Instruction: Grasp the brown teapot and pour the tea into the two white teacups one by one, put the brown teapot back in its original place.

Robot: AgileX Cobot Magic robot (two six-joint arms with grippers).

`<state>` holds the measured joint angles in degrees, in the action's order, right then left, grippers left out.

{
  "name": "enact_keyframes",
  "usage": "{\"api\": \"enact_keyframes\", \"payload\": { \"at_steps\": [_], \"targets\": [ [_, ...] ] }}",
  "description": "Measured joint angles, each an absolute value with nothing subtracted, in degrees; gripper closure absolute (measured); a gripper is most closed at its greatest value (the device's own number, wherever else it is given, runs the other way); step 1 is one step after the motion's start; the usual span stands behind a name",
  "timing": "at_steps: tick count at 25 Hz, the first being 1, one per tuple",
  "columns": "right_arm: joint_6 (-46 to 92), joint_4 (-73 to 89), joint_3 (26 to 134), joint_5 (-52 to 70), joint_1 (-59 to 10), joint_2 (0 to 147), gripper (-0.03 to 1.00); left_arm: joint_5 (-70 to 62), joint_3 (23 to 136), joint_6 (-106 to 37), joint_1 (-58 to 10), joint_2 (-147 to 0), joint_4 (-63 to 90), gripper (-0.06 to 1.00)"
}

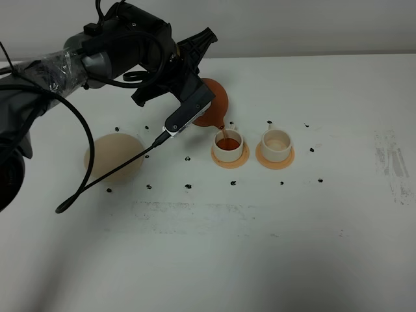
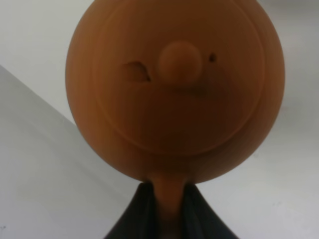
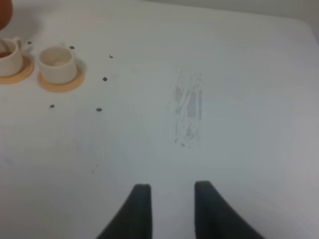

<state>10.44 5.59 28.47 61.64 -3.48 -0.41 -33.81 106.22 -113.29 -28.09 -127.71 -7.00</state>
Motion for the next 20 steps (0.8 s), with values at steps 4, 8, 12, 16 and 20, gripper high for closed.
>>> {"api": "enact_keyframes", "payload": {
  "at_steps": [4,8,12,16,20],
  "targets": [
    [10.44,5.59,28.47,61.64,-3.48,-0.41,0.73,-33.50,106.22,-113.29,-28.59,-128.28,-7.01,0.81],
    [10.44,5.59,28.47,61.64,-3.48,-0.41,0.73,-32.71,106.22,-114.33,-28.66,-128.37,-7.01,0.81],
    [10.44,5.59,28.47,61.64,-3.48,-0.41,0.73,-32.46,106.22,-115.12,-28.66,-128.37,-7.01,0.81],
    [10.44,5.59,28.47,61.64,-3.48,-0.41,0.73,-32.13,106.22,-116.08,-28.66,-128.37,-7.01,0.81],
    [10.44,5.59,28.47,61.64,-3.48,-0.41,0.73,-31.59,106.22,-116.50,-28.66,-128.37,-7.01,0.81]
  ]
}}
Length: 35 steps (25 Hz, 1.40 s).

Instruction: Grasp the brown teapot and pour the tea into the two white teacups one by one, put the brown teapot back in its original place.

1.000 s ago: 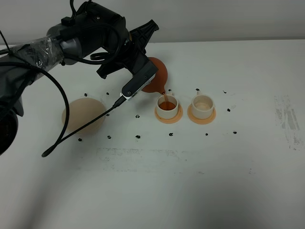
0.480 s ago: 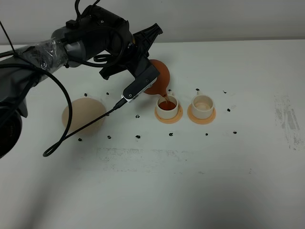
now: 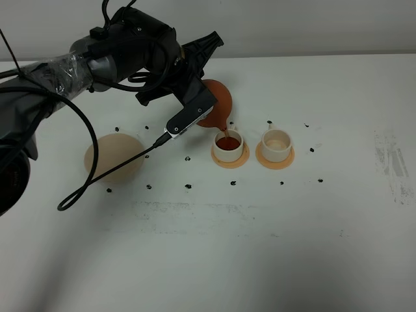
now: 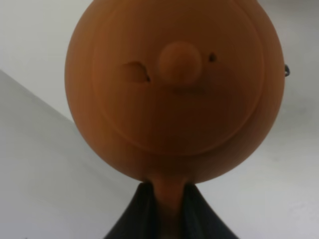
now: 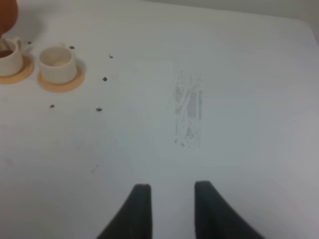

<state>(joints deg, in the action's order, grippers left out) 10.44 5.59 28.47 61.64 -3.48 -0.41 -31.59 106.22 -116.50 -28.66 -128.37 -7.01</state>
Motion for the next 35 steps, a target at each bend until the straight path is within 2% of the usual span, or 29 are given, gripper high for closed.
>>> {"api": "enact_keyframes", "payload": {
  "at_steps": [35],
  "targets": [
    [10.44,5.59,28.47,61.64,-3.48,-0.41,0.73,-30.41,106.22,-118.39,-28.77,-128.37,-7.01,0.81]
  ]
}}
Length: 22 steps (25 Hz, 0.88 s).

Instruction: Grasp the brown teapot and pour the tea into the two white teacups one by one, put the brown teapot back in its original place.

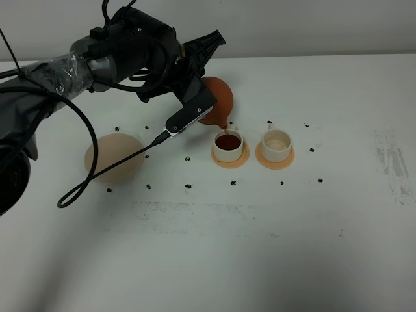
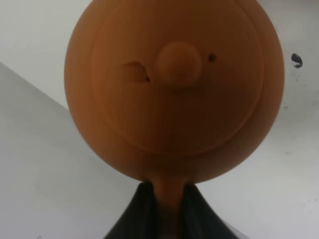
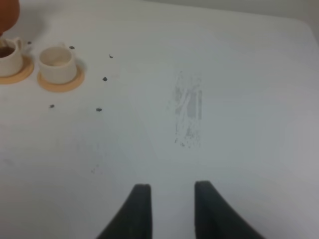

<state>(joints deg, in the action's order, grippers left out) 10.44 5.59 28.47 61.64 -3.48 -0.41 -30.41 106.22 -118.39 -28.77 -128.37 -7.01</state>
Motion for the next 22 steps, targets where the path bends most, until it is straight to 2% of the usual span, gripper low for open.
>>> {"api": "enact_keyframes", "payload": {
  "at_steps": [22],
  "targets": [
    [10.44,5.59,28.47,61.64,-3.48,-0.41,0.73,-30.65,106.22,-117.43,-29.26,-128.37,-6.90,0.81]
  ]
}}
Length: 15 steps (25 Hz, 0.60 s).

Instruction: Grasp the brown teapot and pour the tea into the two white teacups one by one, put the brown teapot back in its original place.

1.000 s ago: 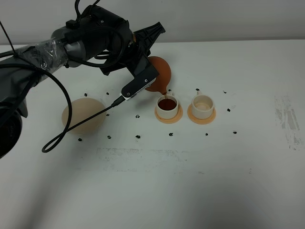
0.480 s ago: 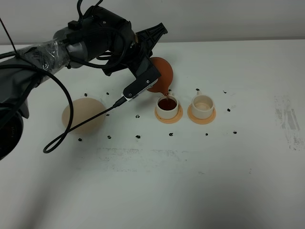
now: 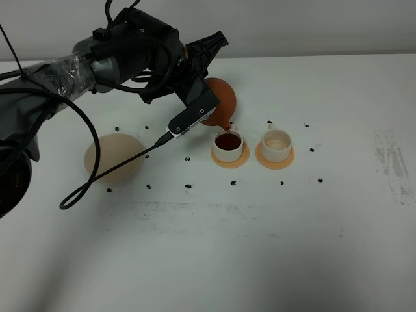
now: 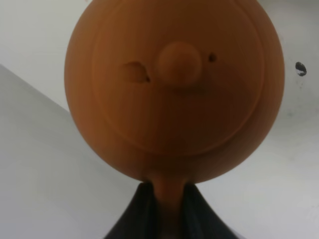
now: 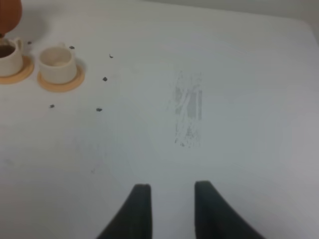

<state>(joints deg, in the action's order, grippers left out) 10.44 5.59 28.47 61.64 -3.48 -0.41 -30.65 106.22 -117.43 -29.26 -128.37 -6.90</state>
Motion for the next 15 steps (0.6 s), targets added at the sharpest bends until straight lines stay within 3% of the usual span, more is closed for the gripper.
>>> {"api": "enact_keyframes", "payload": {
  "at_steps": [15],
  "targets": [
    [10.44,5.59,28.47,61.64,-3.48,-0.41,0.73,-42.91,106.22,-97.29,-27.13,-124.29,-5.09,0.81]
  ]
}}
